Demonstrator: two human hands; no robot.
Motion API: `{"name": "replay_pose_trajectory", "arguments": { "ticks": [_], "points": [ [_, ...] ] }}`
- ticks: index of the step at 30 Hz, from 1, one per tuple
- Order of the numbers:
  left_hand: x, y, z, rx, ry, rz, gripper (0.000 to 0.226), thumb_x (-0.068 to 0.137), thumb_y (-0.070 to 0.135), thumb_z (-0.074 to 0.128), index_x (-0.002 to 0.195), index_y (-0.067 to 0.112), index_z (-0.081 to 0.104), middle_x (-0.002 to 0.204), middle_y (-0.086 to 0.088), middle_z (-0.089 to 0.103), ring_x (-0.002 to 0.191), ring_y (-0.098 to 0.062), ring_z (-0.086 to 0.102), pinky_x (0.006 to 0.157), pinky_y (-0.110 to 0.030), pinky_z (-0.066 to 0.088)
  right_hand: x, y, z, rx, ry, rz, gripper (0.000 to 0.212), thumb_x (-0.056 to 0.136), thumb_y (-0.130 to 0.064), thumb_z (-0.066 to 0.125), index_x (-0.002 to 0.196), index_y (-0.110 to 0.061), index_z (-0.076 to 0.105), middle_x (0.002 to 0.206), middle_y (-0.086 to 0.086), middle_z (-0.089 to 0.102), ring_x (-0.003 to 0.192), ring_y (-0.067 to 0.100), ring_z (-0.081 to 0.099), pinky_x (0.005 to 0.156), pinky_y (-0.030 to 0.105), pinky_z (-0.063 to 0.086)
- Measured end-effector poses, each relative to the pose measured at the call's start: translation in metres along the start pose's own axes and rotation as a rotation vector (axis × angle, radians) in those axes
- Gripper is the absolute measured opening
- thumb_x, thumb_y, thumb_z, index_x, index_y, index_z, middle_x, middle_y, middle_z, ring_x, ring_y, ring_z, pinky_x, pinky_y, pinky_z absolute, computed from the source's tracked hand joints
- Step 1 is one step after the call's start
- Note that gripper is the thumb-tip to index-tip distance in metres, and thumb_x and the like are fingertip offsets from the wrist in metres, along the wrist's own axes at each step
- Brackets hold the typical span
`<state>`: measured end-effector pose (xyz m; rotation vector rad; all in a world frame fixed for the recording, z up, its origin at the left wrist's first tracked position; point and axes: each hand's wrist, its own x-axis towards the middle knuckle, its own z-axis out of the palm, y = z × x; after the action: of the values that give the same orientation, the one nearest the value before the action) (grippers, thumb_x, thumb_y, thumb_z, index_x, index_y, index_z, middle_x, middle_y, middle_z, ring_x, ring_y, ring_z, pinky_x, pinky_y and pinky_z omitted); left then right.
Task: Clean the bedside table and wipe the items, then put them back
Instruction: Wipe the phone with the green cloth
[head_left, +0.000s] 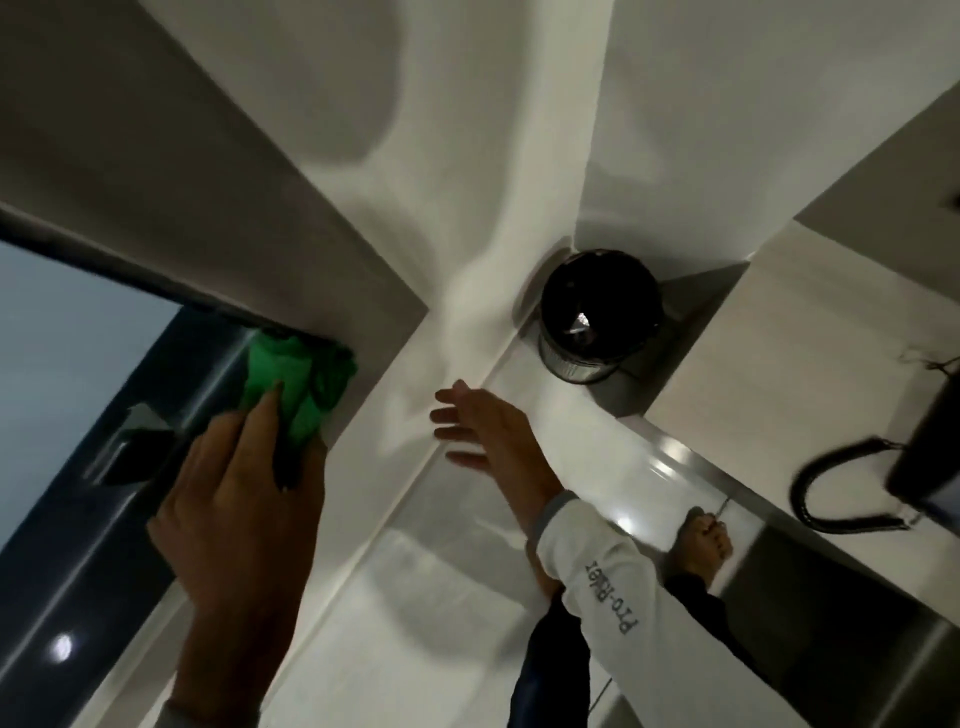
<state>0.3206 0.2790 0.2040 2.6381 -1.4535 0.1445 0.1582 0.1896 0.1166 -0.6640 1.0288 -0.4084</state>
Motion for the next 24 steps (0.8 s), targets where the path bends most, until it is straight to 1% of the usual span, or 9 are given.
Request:
{"name": "replay_pose_trajectory", "arguments": {
  "ticks": [4,8,10,13,15,17,20,22,24],
  "points": [
    [-0.038,0.055,0.013,-0.128,-0.016,0.2,0.027,0.086,0.023,0.072,0.103,0.003,0.073,0.09,-0.018,0.071,0.072,-0.036,0.066,0.061,-0.041,0.051,-0.025,-0.003,-0.044,0.356,-0.15,0.153,0.065,0.077,-0.071,0.06,0.127,-0.029,0.063,0.134,0.006,0.066,0.124,0.02,0.062,0.105,0.046,0.05],
    [-0.084,0.168,0.061,-0.282,-0.158,0.531,0.032,0.083,0.023,0.068,0.107,0.005,0.078,0.112,-0.015,0.076,0.092,-0.032,0.076,0.062,-0.031,0.056,-0.058,0.002,-0.11,0.725,-0.043,0.005,0.088,0.067,-0.049,0.085,0.14,-0.011,0.052,0.146,0.025,0.051,0.138,0.04,0.046,0.117,0.054,0.035],
    [-0.096,0.234,0.084,-0.446,-0.311,0.66,0.043,0.086,0.031,0.061,0.118,0.005,0.073,0.125,-0.014,0.071,0.109,-0.027,0.071,0.076,-0.027,0.055,-0.074,0.002,-0.167,0.932,0.112,-0.058,0.081,0.071,-0.04,0.085,0.138,-0.004,0.056,0.141,0.023,0.057,0.133,0.038,0.052,0.113,0.048,0.043],
    [-0.101,0.315,0.119,-0.669,-0.596,0.846,0.065,0.092,0.046,0.059,0.146,0.011,0.051,0.149,-0.007,0.051,0.137,-0.017,0.049,0.108,-0.023,0.044,-0.094,0.008,-0.275,1.072,0.499,-0.142,0.037,0.077,-0.032,0.074,0.106,-0.009,0.077,0.115,0.016,0.072,0.104,0.029,0.071,0.096,0.041,0.057],
    [-0.095,0.364,0.149,-0.688,-0.688,0.936,0.069,0.094,0.048,0.057,0.152,0.013,0.043,0.154,-0.006,0.046,0.142,-0.016,0.043,0.115,-0.023,0.036,-0.107,0.009,-0.34,1.035,0.797,-0.234,0.047,0.076,-0.026,0.081,0.119,-0.011,0.069,0.123,0.016,0.069,0.112,0.034,0.068,0.099,0.047,0.055],
    [-0.086,0.405,0.183,-0.633,-0.619,1.027,0.064,0.098,0.042,0.054,0.152,0.011,0.043,0.154,-0.01,0.048,0.142,-0.022,0.045,0.118,-0.031,0.036,-0.112,0.005,-0.395,0.783,1.131,-0.339,0.032,0.084,-0.011,0.076,0.114,-0.015,0.064,0.113,0.01,0.071,0.111,0.031,0.067,0.094,0.043,0.057],
    [-0.073,0.468,0.242,-0.391,-0.567,1.18,0.068,0.1,0.051,0.039,0.158,0.016,0.03,0.161,-0.016,0.038,0.148,-0.031,0.038,0.118,-0.05,0.036,-0.112,-0.002,-0.479,0.039,1.391,-0.498,0.036,0.085,-0.005,0.068,0.12,-0.011,0.063,0.115,0.011,0.07,0.111,0.029,0.067,0.099,0.047,0.054],
    [-0.069,0.503,0.276,-0.19,-0.598,1.248,0.083,0.093,0.07,0.027,0.161,0.024,0.018,0.165,-0.019,0.027,0.152,-0.036,0.028,0.118,-0.061,0.03,-0.095,0.001,-0.524,-0.445,1.406,-0.456,0.052,0.08,-0.007,0.059,0.133,-0.009,0.059,0.13,0.013,0.066,0.121,0.029,0.061,0.107,0.047,0.047],
    [-0.072,0.526,0.3,-0.089,-0.661,1.264,0.096,0.082,0.083,0.027,0.161,0.034,0.007,0.168,-0.02,0.014,0.155,-0.04,0.017,0.116,-0.07,0.025,-0.074,0.006,-0.541,-0.894,1.281,-0.235,0.073,0.073,-0.012,0.061,0.145,-0.016,0.05,0.149,0.015,0.049,0.139,0.036,0.044,0.116,0.055,0.033]
  ]
}}
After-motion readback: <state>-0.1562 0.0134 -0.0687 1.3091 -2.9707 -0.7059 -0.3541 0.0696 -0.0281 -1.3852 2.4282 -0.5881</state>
